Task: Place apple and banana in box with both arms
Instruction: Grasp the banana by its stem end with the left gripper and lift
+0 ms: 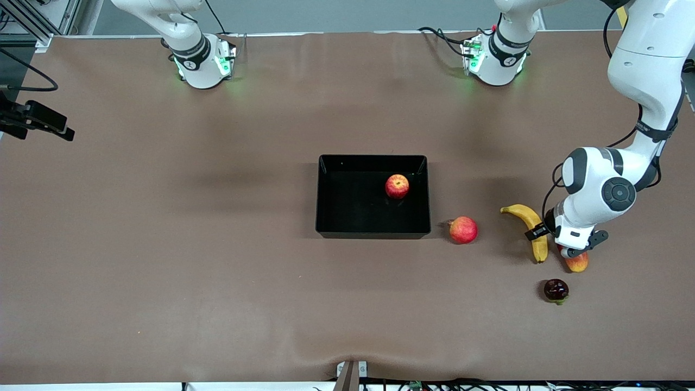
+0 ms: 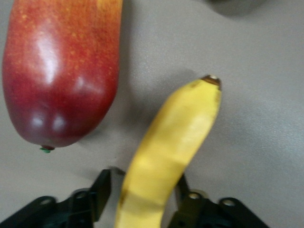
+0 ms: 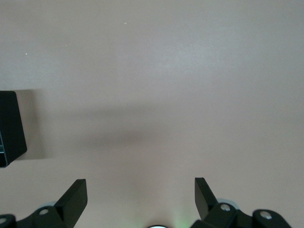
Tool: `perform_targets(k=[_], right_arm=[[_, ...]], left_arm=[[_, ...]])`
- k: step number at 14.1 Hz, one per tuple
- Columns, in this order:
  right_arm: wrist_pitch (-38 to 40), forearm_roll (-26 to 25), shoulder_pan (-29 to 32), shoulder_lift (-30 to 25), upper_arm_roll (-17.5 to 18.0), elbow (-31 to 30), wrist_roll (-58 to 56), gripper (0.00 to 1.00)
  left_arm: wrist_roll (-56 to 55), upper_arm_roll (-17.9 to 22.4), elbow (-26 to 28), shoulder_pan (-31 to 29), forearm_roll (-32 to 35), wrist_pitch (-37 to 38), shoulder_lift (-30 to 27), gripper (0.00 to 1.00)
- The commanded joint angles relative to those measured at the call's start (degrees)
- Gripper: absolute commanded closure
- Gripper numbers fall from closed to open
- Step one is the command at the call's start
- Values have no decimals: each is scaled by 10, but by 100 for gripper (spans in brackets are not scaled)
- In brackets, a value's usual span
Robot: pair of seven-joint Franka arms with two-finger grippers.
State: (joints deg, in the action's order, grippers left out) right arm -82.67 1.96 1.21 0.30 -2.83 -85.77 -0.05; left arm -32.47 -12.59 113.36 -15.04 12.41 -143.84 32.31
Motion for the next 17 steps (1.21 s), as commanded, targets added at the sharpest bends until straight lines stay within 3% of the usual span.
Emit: perform_targets(k=[1,5,9,13,17], right_arm=[[3,-3,-2,-2,5,2,15,0],[6,-4,-1,-4,5,2,15,0],[2,-5,3,-4,3,3,15,0],[0,-6,4,-4,3,3,15,0],[0,-6,2,-4,3,3,15,0]], left_arm=[[3,-9,-2,-1,13,-1,-11,100],[3,-46,-16,4,14,42,-65,100],[36,-101,-88,3,17,172,-101,100],[36,-176,-215,9,8,321,-97,100],[3,-196,-249,55,-21,345,-86,100]])
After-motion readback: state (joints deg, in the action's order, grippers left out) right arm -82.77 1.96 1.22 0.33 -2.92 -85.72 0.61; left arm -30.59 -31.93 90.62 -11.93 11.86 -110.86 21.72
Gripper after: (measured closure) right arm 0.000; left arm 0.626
